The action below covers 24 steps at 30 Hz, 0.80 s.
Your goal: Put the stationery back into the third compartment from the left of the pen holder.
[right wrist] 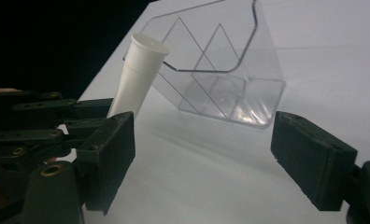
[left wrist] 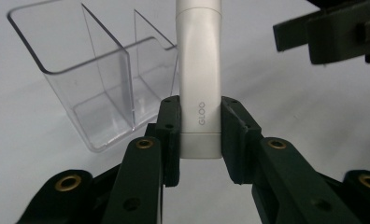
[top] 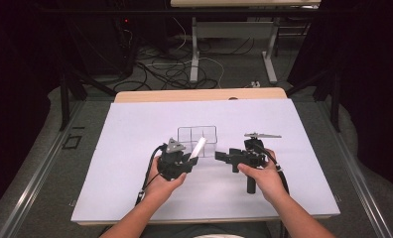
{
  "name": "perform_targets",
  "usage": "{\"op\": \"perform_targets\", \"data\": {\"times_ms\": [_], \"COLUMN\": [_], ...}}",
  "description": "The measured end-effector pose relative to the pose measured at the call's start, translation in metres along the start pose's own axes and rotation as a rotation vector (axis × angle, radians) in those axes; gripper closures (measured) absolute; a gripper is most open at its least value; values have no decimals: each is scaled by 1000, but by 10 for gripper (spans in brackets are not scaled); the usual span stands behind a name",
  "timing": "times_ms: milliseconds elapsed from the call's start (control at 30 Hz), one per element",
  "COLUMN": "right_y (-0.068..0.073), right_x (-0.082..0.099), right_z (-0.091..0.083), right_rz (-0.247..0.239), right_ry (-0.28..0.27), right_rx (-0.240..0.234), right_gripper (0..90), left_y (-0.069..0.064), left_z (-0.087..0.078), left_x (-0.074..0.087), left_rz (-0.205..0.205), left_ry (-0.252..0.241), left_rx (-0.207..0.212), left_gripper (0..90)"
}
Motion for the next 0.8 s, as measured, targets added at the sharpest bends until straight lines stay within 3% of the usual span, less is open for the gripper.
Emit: {"op": "perform_targets", "data": {"times_ms": [100,300,367,567,800], "right_y": [3,9,14,19,23], "right_x": [-2,-9,-13,-19,-20], "right_z": [4,7,8,11,13], "right_rz": [2,1,28,65,115], "right_ry": [-2,-41,-57,-121,-126], "right_rx": [0,6,-29,-63,-123], "right_gripper": [336,419,450,500,559], "left_y": [1,1,1,0,-2], "left_z": [-1,-1,0,2,6], "left_x": [-3,-7,-9,-14,-15], "left_rz": [-12,-12,-21,-38,-46], "left_ry": [-26,-52,-65,-86,-96], "left_rx": [-6,-13,-11,-1,25], "left_gripper": [714,714,714,714,714]}}
Point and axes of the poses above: each handheld gripper's, and its own axes: z roughly forward along the jaws, x roughly out of its underside, y roughly to its left, the point moved 5 cm from there along z, roughly forward along the jaws, and after that the axes turned 2 degrees about x, right-handed, at the moved point
